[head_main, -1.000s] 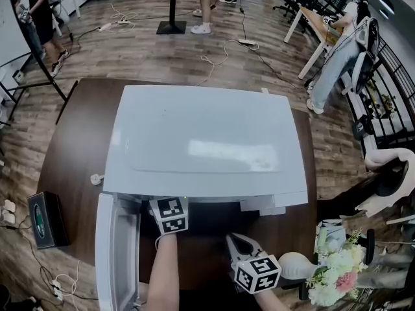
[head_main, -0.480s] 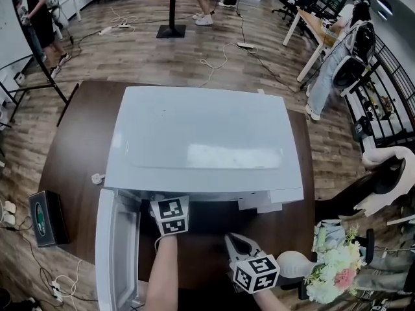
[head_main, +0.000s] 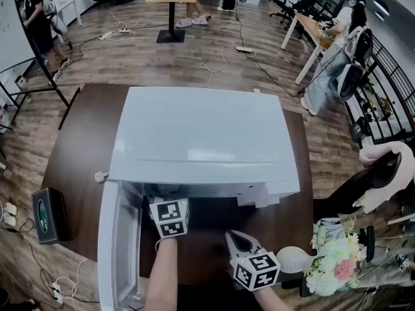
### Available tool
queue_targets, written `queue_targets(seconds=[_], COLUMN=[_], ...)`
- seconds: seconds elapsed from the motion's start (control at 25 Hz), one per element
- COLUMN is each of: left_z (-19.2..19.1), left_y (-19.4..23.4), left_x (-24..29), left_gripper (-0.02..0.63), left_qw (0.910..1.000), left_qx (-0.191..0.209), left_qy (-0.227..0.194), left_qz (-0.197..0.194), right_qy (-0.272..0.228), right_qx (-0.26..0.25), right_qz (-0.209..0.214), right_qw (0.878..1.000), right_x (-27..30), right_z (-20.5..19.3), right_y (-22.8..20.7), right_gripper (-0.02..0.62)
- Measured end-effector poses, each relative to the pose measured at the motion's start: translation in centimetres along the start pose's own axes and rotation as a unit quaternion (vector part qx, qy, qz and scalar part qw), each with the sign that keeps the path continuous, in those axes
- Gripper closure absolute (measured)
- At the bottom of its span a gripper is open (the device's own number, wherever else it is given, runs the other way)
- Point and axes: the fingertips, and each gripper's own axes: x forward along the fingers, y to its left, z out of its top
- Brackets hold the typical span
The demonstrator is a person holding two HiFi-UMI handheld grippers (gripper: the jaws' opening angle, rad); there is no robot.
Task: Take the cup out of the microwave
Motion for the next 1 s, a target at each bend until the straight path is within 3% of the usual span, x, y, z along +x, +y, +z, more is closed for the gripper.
queue_targets(seconds=[0.64, 1.0], left_z=[1.2, -0.1], left_y=[-1.9, -4.0], left_x=[-5.1, -9.1], left_gripper=[0.221, 0.221], left_qw=[0.9994, 0.9982], left_qx=[0.001, 0.006], left_qy=[-0.015, -0.006], left_qz=[-0.031, -0.060], right_qy=[-0.036, -0.052], right_qx=[0.005, 0.012], right_qz=[-0.020, -0.038], right_qw=[0.999, 0.998], right_x=[-3.3, -5.3], right_z=[-0.7, -2.2], right_y=[1.3, 1.7], right_gripper=[0.600, 0.600])
